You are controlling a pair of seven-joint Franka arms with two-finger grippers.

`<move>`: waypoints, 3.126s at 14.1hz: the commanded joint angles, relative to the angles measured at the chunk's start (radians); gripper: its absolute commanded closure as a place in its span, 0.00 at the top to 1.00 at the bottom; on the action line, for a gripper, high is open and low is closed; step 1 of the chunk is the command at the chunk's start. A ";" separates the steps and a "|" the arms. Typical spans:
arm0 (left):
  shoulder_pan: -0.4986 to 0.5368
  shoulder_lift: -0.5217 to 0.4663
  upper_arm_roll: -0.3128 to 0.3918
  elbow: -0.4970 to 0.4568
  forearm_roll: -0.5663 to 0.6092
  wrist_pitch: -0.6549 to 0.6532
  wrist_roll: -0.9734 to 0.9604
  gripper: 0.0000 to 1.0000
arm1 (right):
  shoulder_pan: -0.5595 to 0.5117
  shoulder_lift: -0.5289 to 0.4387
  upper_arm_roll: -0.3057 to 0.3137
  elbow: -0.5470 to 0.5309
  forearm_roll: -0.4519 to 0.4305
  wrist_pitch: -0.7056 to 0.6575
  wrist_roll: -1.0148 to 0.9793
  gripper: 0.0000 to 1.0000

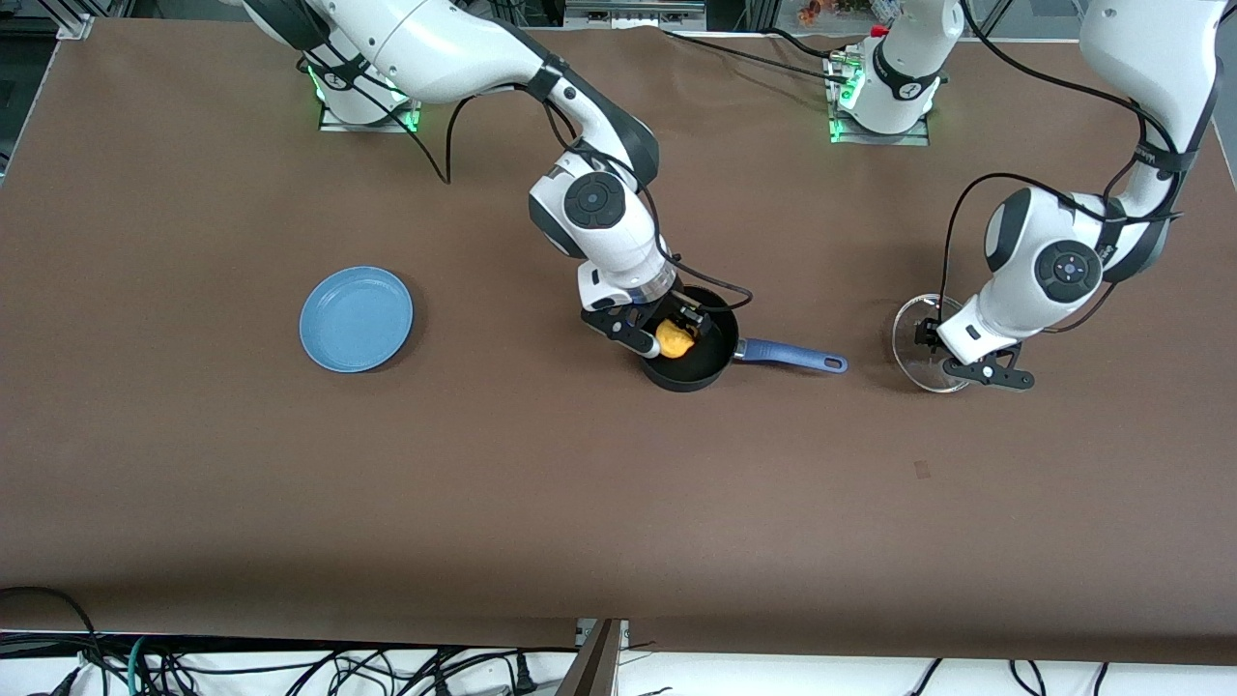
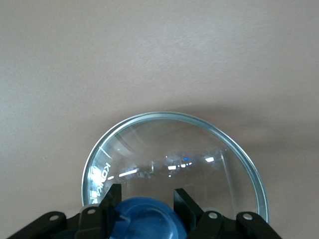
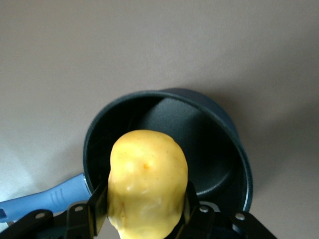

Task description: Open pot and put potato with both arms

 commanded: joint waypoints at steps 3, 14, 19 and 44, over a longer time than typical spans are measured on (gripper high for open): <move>0.027 0.021 -0.010 0.038 0.030 -0.008 0.013 1.00 | 0.022 0.044 -0.010 0.036 -0.003 0.009 0.022 0.32; 0.023 -0.221 -0.062 0.289 -0.117 -0.429 0.242 1.00 | 0.029 0.047 -0.011 0.036 -0.034 -0.001 0.019 1.00; 0.023 -0.241 -0.135 0.571 -0.194 -0.777 0.158 1.00 | -0.010 -0.010 -0.022 0.095 -0.034 -0.182 -0.034 1.00; -0.487 -0.375 0.392 0.527 -0.364 -0.799 -0.143 1.00 | -0.681 -0.685 -0.048 -0.093 -0.022 -0.920 -1.329 1.00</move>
